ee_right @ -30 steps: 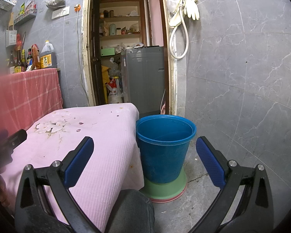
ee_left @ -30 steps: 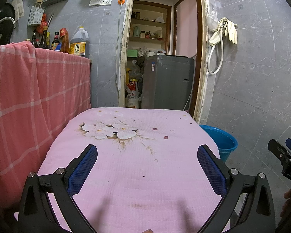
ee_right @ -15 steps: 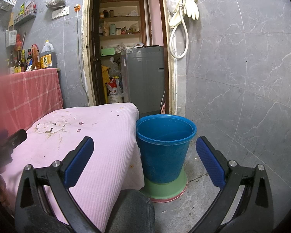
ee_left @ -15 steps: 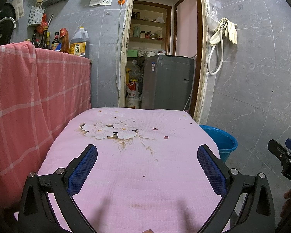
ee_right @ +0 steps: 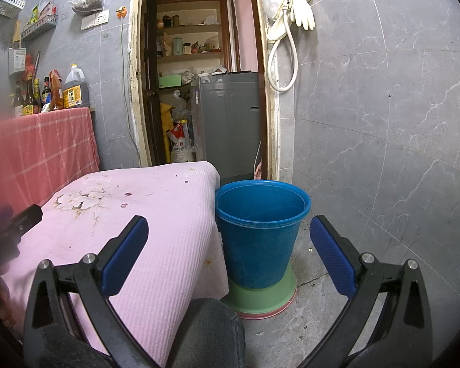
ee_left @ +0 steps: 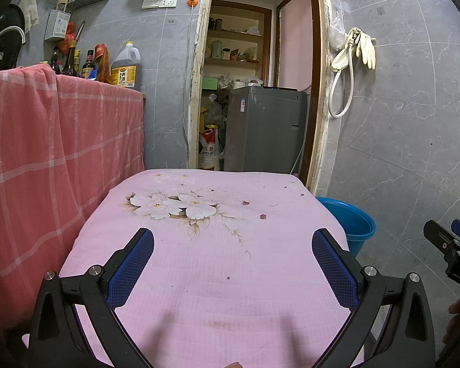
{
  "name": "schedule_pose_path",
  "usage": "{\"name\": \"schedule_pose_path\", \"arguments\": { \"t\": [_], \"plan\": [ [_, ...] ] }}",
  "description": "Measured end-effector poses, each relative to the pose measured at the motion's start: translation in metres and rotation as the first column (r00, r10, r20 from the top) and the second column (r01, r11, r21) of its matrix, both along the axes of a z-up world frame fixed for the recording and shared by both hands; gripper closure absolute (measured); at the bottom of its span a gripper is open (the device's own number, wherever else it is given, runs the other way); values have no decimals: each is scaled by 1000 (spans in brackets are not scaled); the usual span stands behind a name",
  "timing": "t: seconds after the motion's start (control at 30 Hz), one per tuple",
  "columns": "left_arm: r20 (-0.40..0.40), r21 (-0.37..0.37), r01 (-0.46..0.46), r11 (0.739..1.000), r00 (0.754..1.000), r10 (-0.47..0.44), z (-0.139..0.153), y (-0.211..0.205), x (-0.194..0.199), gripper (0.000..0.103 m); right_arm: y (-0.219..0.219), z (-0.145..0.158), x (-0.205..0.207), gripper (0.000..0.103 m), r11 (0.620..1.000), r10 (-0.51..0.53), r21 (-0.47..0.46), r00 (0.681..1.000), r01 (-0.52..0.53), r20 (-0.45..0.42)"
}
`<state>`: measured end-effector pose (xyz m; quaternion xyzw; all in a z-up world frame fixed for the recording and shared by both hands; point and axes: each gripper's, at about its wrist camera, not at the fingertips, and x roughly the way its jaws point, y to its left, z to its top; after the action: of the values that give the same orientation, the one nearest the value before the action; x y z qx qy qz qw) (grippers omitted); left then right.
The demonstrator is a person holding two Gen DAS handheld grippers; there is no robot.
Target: Collect trash
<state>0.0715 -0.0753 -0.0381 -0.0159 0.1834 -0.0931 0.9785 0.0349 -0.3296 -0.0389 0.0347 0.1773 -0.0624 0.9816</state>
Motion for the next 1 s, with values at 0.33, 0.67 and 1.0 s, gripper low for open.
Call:
{"name": "schedule_pose_path", "arguments": {
  "t": [0.33,0.67,1.0],
  "plan": [
    [1,2,-1,1000,1000,1,0,-2,0,2,-1,0,0,0,1000,1,0,1000,-1,0],
    [14,32,-26,999,1000,26,-1,-6,-4,2,0,-1,0,0,1000,3,0,1000,-3,-2],
    [13,39,-24,999,1000,24,-2,-9,-3,2,0,0,0,0,1000,2,1,1000,-2,-1]
  ]
}}
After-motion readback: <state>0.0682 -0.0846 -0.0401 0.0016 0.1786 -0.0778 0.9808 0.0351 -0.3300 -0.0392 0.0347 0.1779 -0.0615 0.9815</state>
